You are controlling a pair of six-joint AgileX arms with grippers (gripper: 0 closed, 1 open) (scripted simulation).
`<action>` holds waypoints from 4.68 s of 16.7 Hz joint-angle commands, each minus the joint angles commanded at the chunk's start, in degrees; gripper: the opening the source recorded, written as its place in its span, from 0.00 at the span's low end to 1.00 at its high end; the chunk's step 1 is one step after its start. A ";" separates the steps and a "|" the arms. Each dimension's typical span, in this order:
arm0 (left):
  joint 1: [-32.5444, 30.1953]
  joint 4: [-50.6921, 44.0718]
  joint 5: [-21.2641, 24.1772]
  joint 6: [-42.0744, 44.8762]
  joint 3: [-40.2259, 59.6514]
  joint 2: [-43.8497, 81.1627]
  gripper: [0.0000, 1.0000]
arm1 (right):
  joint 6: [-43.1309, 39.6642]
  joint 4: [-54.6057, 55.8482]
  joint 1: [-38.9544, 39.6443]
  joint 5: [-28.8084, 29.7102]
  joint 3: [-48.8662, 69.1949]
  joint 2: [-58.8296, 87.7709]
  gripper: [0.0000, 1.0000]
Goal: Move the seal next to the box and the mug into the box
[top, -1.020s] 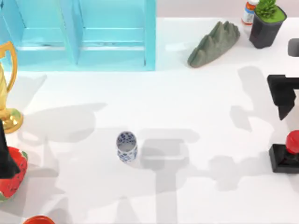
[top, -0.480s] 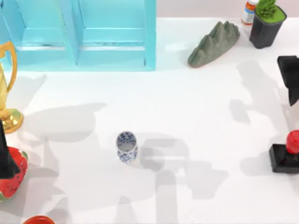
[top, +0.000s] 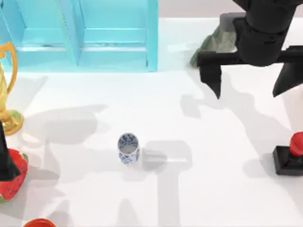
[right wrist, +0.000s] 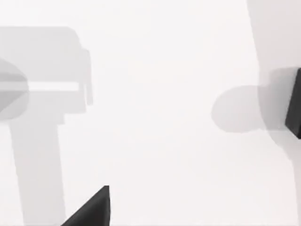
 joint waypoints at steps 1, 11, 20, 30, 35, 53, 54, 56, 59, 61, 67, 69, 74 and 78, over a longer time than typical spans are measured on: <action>0.00 0.00 0.00 0.00 0.00 0.00 1.00 | 3.69 -0.31 4.21 0.40 4.75 3.85 1.00; 0.00 0.00 0.00 0.00 0.00 0.00 1.00 | 24.99 -2.54 23.63 2.53 40.44 33.96 1.00; 0.00 0.00 0.00 0.00 0.00 0.00 1.00 | 24.92 1.56 23.40 2.53 36.52 33.76 1.00; 0.00 0.00 0.00 0.00 0.00 0.00 1.00 | 24.62 18.10 23.09 2.48 17.63 31.79 1.00; 0.00 0.00 0.00 0.00 0.00 0.00 1.00 | 24.62 18.10 23.09 2.48 17.63 31.79 0.77; 0.00 0.00 0.00 0.00 0.00 0.00 1.00 | 24.62 18.10 23.09 2.48 17.63 31.79 0.00; 0.00 0.00 0.00 0.00 0.00 0.00 1.00 | 24.70 18.11 23.26 2.46 17.62 31.84 0.00; 0.00 0.00 0.00 0.00 0.00 0.00 1.00 | 24.35 17.95 22.85 2.47 16.87 30.91 0.00; 0.00 0.00 0.00 0.00 0.00 0.00 1.00 | 22.40 16.88 20.77 2.52 12.65 25.16 0.00; 0.00 0.00 0.00 0.00 0.00 0.00 1.00 | 20.51 15.78 18.94 2.39 8.70 19.38 0.00; 0.00 0.00 0.00 0.00 0.00 0.00 1.00 | 16.45 12.80 15.25 1.68 0.19 8.48 0.00; 0.00 0.00 0.00 0.00 0.00 0.00 1.00 | 16.44 12.80 15.25 1.68 0.18 8.47 0.00; 0.00 0.00 0.00 0.00 0.00 0.00 1.00 | 13.67 12.64 12.21 2.03 -2.05 7.48 0.00; 0.00 0.00 0.00 0.00 0.00 0.00 1.00 | 2.64 13.81 0.73 0.36 -8.64 2.21 0.00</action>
